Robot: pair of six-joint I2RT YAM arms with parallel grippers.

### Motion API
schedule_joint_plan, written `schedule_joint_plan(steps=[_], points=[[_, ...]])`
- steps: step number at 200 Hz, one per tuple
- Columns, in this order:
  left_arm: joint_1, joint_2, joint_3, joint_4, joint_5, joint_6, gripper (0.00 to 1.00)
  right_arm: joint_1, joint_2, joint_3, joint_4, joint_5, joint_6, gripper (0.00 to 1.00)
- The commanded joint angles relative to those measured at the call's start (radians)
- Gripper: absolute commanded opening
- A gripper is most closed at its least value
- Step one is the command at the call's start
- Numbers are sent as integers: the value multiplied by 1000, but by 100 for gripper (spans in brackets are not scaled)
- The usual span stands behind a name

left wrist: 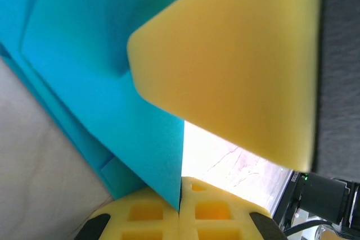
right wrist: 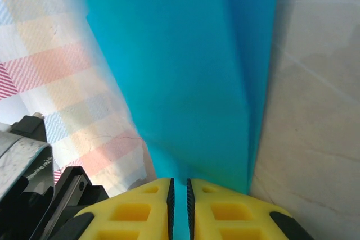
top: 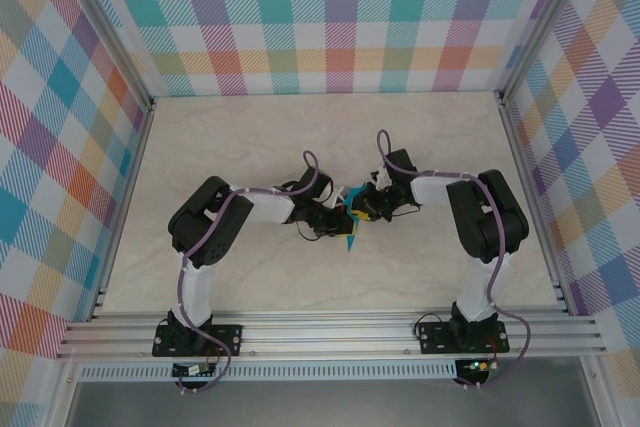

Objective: Fold a paper plane with a square sheet of paper (fold left side to right side)
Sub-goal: Fold the wing for the fifth time at the center of the table.

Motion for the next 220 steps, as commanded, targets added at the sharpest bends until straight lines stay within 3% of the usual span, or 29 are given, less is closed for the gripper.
schedule_joint_plan(steps=[1, 103, 220], points=[[-8, 88, -53, -138, -82, 5, 0, 8, 29, 22, -16, 27, -30, 17], [-8, 79, -63, -139, -89, 3, 0, 5, 69, 84, -77, 194, -179, 18], [-8, 71, -80, -136, -96, 0, 0, -57, 150, 273, -134, 240, -300, 19]])
